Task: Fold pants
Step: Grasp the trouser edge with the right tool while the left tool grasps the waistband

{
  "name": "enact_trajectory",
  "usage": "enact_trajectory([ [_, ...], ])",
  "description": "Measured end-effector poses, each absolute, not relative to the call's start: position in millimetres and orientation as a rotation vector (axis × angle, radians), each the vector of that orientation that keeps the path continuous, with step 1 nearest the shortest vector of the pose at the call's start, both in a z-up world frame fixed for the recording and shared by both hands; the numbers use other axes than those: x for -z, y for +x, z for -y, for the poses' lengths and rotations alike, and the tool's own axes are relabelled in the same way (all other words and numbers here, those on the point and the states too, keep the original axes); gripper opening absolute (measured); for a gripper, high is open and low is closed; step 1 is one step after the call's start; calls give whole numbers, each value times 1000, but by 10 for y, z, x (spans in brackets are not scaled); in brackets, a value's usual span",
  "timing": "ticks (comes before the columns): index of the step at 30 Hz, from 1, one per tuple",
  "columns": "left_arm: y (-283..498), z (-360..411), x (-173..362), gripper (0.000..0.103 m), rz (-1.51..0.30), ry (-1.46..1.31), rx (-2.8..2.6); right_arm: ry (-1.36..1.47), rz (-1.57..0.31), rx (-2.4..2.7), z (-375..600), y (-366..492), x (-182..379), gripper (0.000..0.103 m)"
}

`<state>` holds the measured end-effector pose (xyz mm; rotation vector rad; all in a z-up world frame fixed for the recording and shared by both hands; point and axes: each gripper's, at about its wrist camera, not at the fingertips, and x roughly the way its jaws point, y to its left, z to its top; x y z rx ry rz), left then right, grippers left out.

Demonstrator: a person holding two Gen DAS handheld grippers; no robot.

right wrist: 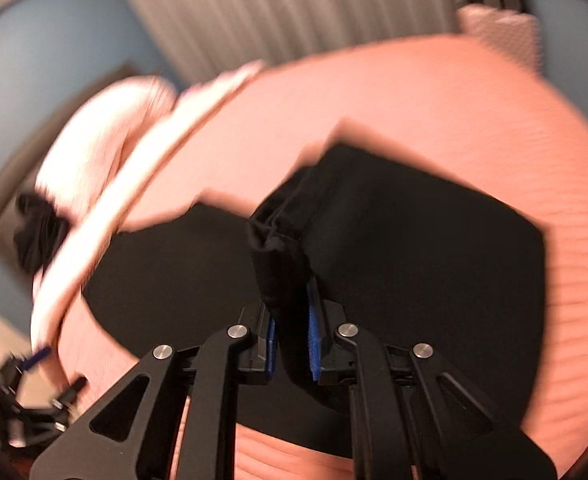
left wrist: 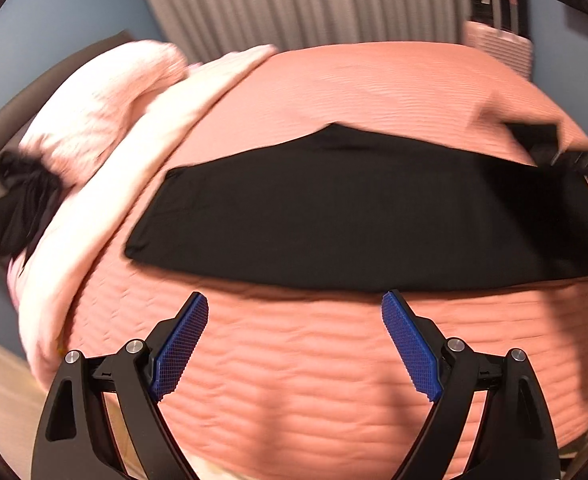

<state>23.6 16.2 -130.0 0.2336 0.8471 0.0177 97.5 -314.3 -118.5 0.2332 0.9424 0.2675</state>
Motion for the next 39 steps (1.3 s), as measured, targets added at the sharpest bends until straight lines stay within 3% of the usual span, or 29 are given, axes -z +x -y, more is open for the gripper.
enact_trajectory([
  [3, 318, -549, 1383, 87, -879, 208, -64, 154, -1015, -282, 2681, 983, 1621, 12],
  [10, 547, -1082, 1560, 87, -894, 169, -103, 90, -974, -279, 2434, 1003, 1331, 12],
  [14, 749, -1208, 1626, 87, -928, 49, -71, -7, -1023, -294, 2208, 1161, 1529, 24],
  [15, 785, -1231, 1639, 87, -939, 13, -62, -22, -1021, -302, 2160, 1155, 1486, 31],
  [16, 829, -1283, 1658, 87, -950, -24, -50, -26, -1038, -313, 2128, 1132, 1450, 55],
  [17, 879, -1378, 1682, 87, -955, -78, -35, -37, -1028, -308, 2100, 1049, 1361, 72],
  [19, 962, -1563, 1715, 87, -947, -169, -11, -95, -982, -318, 2066, 856, 1197, 80],
  [30, 1741, -2633, 2251, 87, -907, -724, 56, -167, -898, -300, 2138, 86, 598, 82],
  [32, 1812, -2725, 2258, 91, -828, -798, 71, -170, -894, -286, 2186, 11, 515, 82],
  [36, 1957, -2728, 2273, 90, -772, -825, 41, -140, -902, -245, 2330, -52, 498, 85],
  [37, 1956, -2686, 2237, 75, -760, -801, 38, -120, -907, -233, 2382, -59, 505, 86],
  [38, 1983, -2626, 2176, 32, -756, -747, 31, -104, -908, -227, 2416, -60, 506, 86],
  [39, 2001, -2568, 2128, 17, -764, -699, 19, -84, -906, -214, 2479, -71, 502, 86],
])
